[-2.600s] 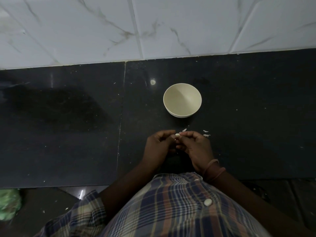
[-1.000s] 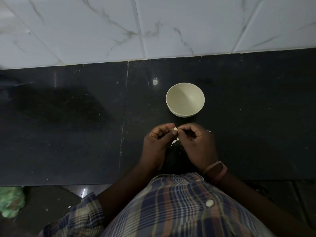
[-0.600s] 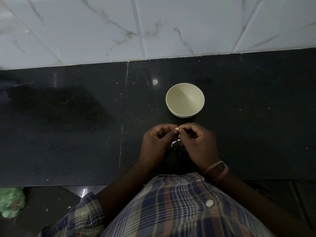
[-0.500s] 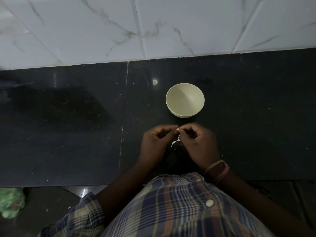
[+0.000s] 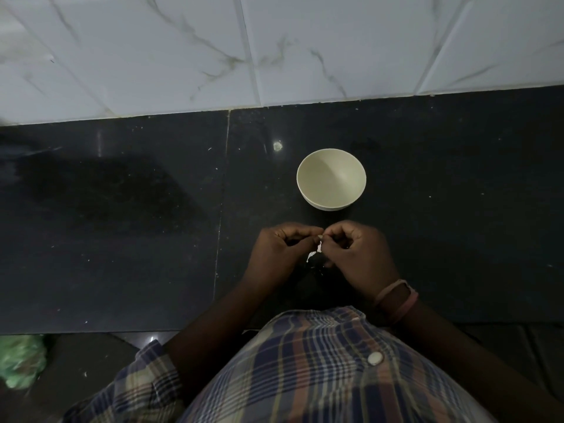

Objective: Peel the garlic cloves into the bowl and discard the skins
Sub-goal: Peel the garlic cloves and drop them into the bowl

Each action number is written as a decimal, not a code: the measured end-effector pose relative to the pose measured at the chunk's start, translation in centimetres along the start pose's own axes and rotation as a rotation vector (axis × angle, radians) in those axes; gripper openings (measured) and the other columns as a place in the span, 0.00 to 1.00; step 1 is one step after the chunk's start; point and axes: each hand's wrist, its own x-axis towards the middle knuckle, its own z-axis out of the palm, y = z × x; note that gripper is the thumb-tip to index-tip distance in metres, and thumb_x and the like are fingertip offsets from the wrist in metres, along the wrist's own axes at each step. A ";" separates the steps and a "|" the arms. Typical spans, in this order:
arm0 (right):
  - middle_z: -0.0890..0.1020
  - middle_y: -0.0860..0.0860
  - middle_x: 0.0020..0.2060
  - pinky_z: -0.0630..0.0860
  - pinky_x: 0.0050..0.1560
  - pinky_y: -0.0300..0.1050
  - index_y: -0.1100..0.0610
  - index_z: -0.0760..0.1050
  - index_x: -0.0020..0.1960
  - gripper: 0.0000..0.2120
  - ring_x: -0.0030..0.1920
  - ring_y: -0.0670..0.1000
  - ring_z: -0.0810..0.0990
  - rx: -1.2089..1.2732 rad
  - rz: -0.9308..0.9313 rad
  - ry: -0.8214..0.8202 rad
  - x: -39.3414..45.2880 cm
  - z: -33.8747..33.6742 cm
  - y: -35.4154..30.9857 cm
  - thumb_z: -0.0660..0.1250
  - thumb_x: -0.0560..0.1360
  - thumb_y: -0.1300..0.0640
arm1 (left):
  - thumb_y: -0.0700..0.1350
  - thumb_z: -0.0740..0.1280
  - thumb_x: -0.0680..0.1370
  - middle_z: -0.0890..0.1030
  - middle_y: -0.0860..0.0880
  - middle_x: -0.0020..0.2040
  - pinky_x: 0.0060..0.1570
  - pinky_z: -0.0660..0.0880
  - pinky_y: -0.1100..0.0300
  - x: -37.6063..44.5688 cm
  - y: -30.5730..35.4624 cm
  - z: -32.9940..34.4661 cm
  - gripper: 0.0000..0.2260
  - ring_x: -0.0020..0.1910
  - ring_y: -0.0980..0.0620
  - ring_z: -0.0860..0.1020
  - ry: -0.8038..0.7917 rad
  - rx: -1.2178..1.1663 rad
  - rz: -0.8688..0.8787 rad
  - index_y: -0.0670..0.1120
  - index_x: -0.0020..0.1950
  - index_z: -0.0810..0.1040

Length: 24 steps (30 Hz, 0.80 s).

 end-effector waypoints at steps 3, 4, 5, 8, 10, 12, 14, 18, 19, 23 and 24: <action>0.85 0.53 0.31 0.81 0.33 0.42 0.58 0.83 0.41 0.05 0.32 0.52 0.85 0.035 0.023 -0.044 -0.1 -0.1 -0.3 0.71 0.74 0.65 | 0.37 0.74 0.75 0.88 0.49 0.46 0.44 0.76 0.66 0.1 0.2 -0.2 0.07 0.44 0.58 0.84 -0.022 0.006 0.008 0.44 0.51 0.87; 0.84 0.53 0.31 0.82 0.34 0.46 0.58 0.83 0.40 0.06 0.32 0.51 0.85 0.018 0.016 -0.053 -0.1 -0.1 -0.3 0.70 0.75 0.64 | 0.36 0.74 0.75 0.88 0.49 0.46 0.44 0.76 0.66 0.2 0.3 -0.2 0.07 0.43 0.58 0.84 -0.026 0.002 0.009 0.42 0.51 0.87; 0.84 0.54 0.31 0.83 0.36 0.48 0.59 0.82 0.39 0.07 0.32 0.50 0.85 0.002 0.009 -0.063 -0.1 0.0 -0.4 0.69 0.75 0.64 | 0.35 0.74 0.75 0.88 0.48 0.46 0.45 0.77 0.66 0.2 0.4 -0.2 0.07 0.43 0.57 0.84 -0.033 -0.003 0.011 0.41 0.52 0.87; 0.84 0.53 0.30 0.81 0.34 0.44 0.59 0.82 0.38 0.07 0.31 0.48 0.85 -0.030 0.008 -0.064 0.0 0.1 -0.4 0.69 0.75 0.63 | 0.34 0.73 0.75 0.88 0.47 0.45 0.42 0.76 0.68 0.3 0.7 -0.3 0.07 0.41 0.59 0.83 -0.053 0.000 0.012 0.39 0.52 0.86; 0.83 0.53 0.29 0.78 0.31 0.38 0.59 0.81 0.37 0.08 0.30 0.49 0.84 -0.046 0.012 -0.049 0.0 0.2 -0.4 0.69 0.74 0.63 | 0.34 0.73 0.76 0.88 0.45 0.45 0.40 0.74 0.70 0.3 0.7 -0.3 0.07 0.38 0.62 0.82 -0.056 0.001 0.006 0.38 0.53 0.86; 0.83 0.55 0.29 0.75 0.29 0.35 0.61 0.81 0.37 0.08 0.30 0.51 0.84 -0.038 0.022 -0.036 -0.1 0.3 -0.4 0.70 0.74 0.63 | 0.34 0.73 0.76 0.87 0.44 0.45 0.39 0.74 0.70 0.3 0.7 -0.2 0.07 0.38 0.62 0.82 -0.064 0.007 -0.005 0.38 0.53 0.86; 0.83 0.56 0.29 0.75 0.29 0.36 0.63 0.81 0.37 0.07 0.29 0.52 0.84 -0.007 0.043 -0.030 -0.1 0.4 -0.3 0.70 0.74 0.64 | 0.35 0.73 0.76 0.88 0.45 0.45 0.41 0.75 0.68 0.4 0.5 -0.2 0.07 0.40 0.59 0.83 -0.075 0.000 -0.020 0.39 0.54 0.86; 0.85 0.59 0.34 0.82 0.37 0.44 0.63 0.82 0.45 0.04 0.33 0.55 0.86 0.217 0.131 -0.061 0.0 0.1 -0.4 0.69 0.77 0.65 | 0.37 0.74 0.76 0.87 0.45 0.46 0.49 0.80 0.55 0.5 0.1 -0.5 0.07 0.45 0.50 0.85 -0.051 -0.063 -0.052 0.41 0.53 0.86; 0.85 0.60 0.36 0.84 0.39 0.46 0.64 0.82 0.46 0.04 0.35 0.56 0.86 0.289 0.157 -0.071 0.0 0.1 -0.3 0.68 0.78 0.66 | 0.36 0.74 0.75 0.87 0.44 0.46 0.49 0.80 0.55 0.5 0.1 -0.5 0.07 0.45 0.50 0.84 -0.036 -0.097 -0.064 0.40 0.53 0.84; 0.84 0.64 0.39 0.85 0.44 0.50 0.66 0.81 0.50 0.06 0.37 0.54 0.84 0.428 0.204 -0.072 0.0 0.1 0.0 0.65 0.80 0.68 | 0.34 0.73 0.75 0.86 0.41 0.46 0.48 0.79 0.58 0.6 0.4 -0.5 0.07 0.45 0.49 0.84 -0.009 -0.173 -0.087 0.36 0.53 0.81; 0.84 0.64 0.39 0.85 0.44 0.50 0.66 0.81 0.51 0.05 0.38 0.54 0.84 0.426 0.196 -0.062 0.0 0.1 0.0 0.66 0.80 0.68 | 0.34 0.73 0.75 0.86 0.40 0.47 0.48 0.79 0.56 0.6 0.5 -0.5 0.06 0.45 0.49 0.84 -0.015 -0.170 -0.092 0.36 0.52 0.82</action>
